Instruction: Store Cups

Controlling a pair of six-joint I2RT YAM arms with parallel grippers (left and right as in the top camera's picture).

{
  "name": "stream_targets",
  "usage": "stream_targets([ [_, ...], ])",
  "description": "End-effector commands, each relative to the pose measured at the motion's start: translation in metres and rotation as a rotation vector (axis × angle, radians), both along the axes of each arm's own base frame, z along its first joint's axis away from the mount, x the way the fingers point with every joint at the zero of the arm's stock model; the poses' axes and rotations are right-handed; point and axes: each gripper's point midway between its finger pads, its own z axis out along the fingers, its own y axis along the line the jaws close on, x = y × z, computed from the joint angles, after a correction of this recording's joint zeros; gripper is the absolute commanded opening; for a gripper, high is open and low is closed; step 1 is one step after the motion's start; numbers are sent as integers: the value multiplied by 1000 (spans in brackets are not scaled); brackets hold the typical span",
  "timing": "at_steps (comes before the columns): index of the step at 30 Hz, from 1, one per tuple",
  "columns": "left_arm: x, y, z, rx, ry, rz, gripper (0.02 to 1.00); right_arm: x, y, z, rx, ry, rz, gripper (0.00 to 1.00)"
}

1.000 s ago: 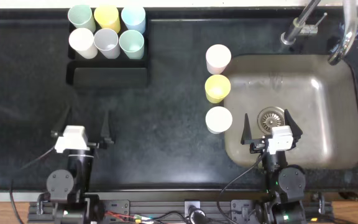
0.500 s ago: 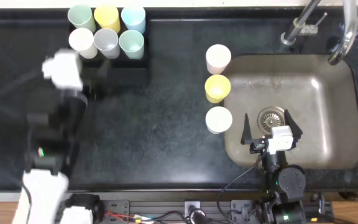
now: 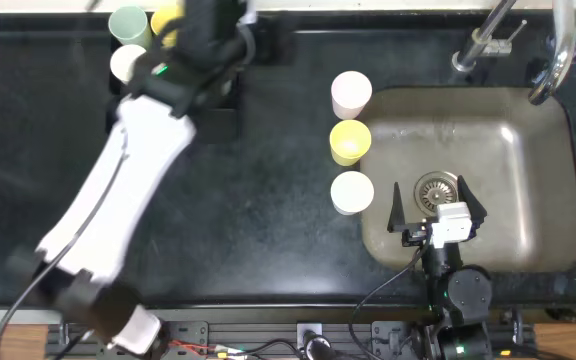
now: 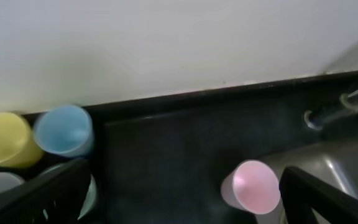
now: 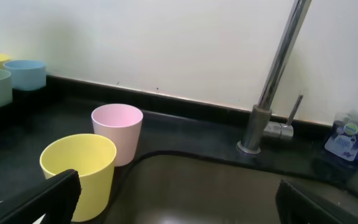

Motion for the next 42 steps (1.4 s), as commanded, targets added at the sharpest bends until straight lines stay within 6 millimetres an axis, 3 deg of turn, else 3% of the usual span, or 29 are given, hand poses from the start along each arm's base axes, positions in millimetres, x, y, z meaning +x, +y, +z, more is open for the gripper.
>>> stream_targets([
  [1, 10, -44, -15, -41, 94, 20, 1000, 0, -2, -3, 0, -1, -10, 996],
  [10, 6, -105, -95, -34, 325, 37, 1000, 0, -2, -3, 0, -1, -9, 991],
  [17, 7, -109, -153, 9, 436, 74, 1000, 0, -2, -3, 0, -1, -9, 998],
  [21, 6, -106, -168, 35, 457, 85, 1000, 0, -2, -3, 0, -1, -10, 998],
  [36, 1, -95, -190, 102, 504, 119, 989, 0, -2, -3, 0, -1, -10, 998],
  [39, 0, -96, -200, 112, 520, 119, 908, 0, -2, -3, 0, -1, -10, 993],
  [42, 0, -95, -207, 121, 530, 121, 722, 0, -2, -3, 0, -1, -10, 996],
])
